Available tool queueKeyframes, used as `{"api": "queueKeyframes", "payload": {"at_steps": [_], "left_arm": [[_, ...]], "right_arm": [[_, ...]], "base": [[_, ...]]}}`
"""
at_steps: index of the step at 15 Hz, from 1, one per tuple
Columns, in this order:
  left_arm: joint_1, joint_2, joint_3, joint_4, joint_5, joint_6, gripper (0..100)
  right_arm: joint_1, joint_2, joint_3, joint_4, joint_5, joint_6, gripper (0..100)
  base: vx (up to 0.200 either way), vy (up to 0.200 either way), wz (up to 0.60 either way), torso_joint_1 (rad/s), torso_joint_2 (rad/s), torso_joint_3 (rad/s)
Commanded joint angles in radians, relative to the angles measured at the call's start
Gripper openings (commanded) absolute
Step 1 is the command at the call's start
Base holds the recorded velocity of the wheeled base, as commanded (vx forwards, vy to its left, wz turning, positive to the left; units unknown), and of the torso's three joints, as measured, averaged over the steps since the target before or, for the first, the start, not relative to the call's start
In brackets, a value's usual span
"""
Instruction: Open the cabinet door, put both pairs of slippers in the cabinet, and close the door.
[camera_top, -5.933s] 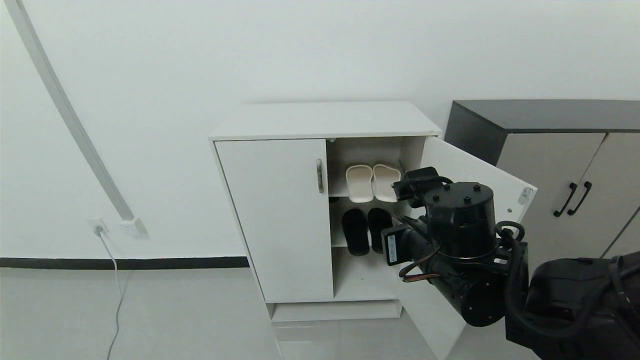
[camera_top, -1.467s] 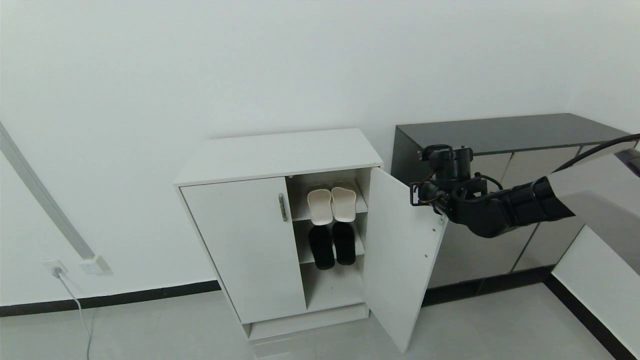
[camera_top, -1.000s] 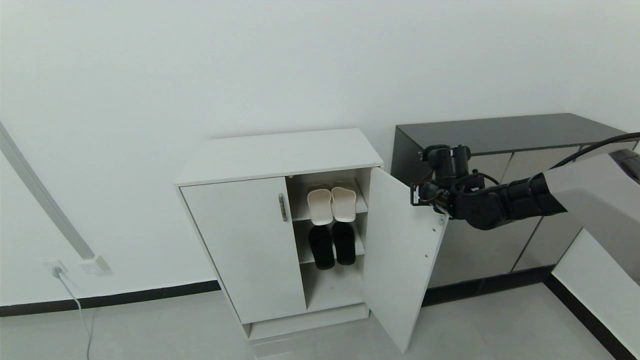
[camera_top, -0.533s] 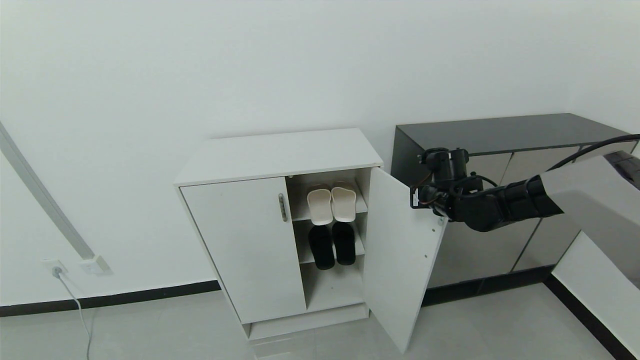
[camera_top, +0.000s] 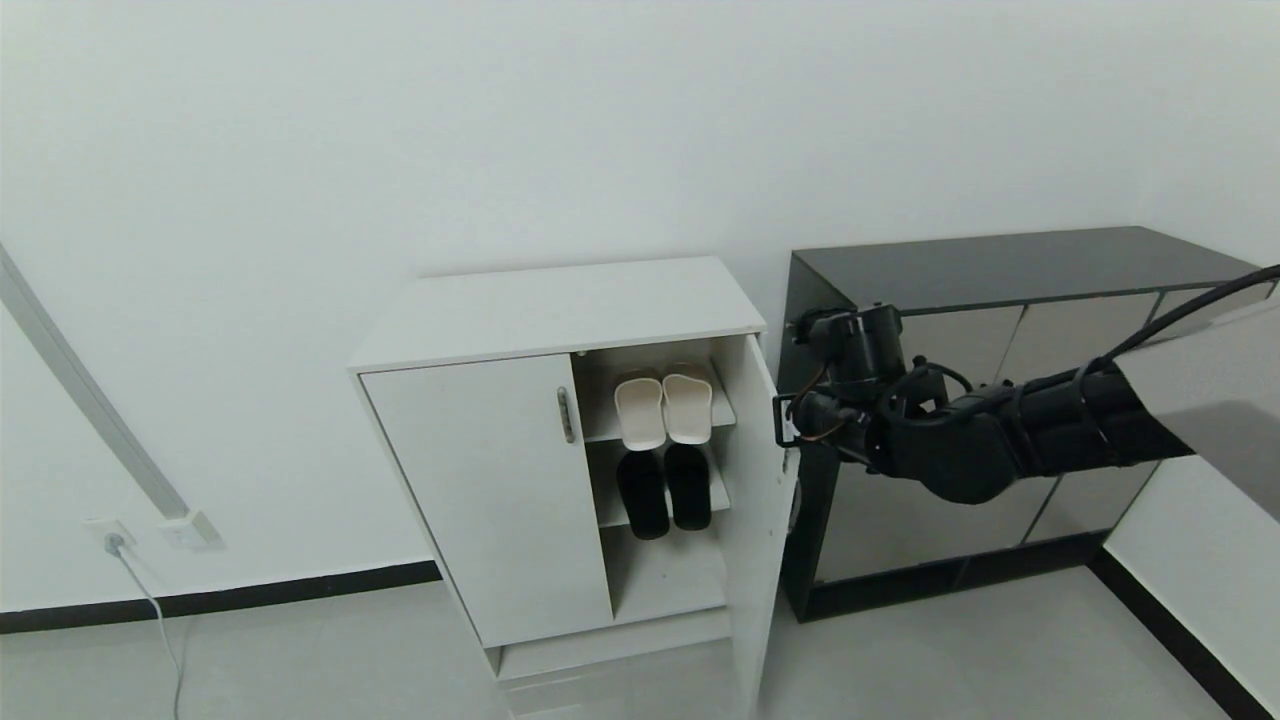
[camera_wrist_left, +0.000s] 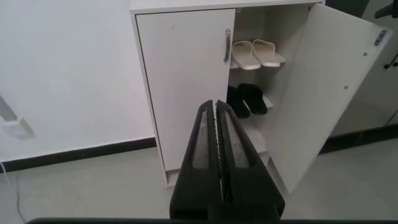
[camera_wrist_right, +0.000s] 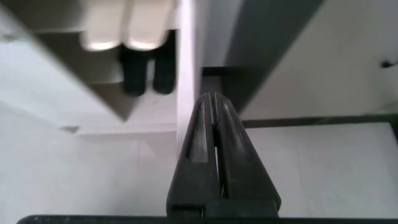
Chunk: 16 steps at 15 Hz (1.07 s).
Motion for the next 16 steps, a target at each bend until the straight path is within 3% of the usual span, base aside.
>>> {"api": "queueKeyframes", "payload": {"at_steps": [1, 7, 12, 16], "left_arm": [[0.0, 0.001, 0.0, 0.0, 0.0, 0.0, 0], [0.0, 0.001, 0.0, 0.0, 0.0, 0.0, 0], [0.0, 0.001, 0.0, 0.0, 0.0, 0.0, 0], [0.0, 0.001, 0.0, 0.0, -0.003, 0.001, 0]], "right_arm": [[0.049, -0.089, 0.056, -0.002, 0.005, 0.009, 0], [0.098, -0.163, 0.237, -0.119, 0.006, 0.006, 0], [0.102, -0.164, 0.288, -0.176, 0.005, 0.003, 0], [0.112, -0.167, 0.298, -0.18, 0.009, 0.005, 0]], "base": [[0.0, 0.0, 0.0, 0.0, 0.0, 0.0], [0.0, 0.0, 0.0, 0.0, 0.0, 0.0], [0.0, 0.0, 0.0, 0.0, 0.0, 0.0], [0.0, 0.0, 0.6, 0.002, 0.0, 0.002]]}}
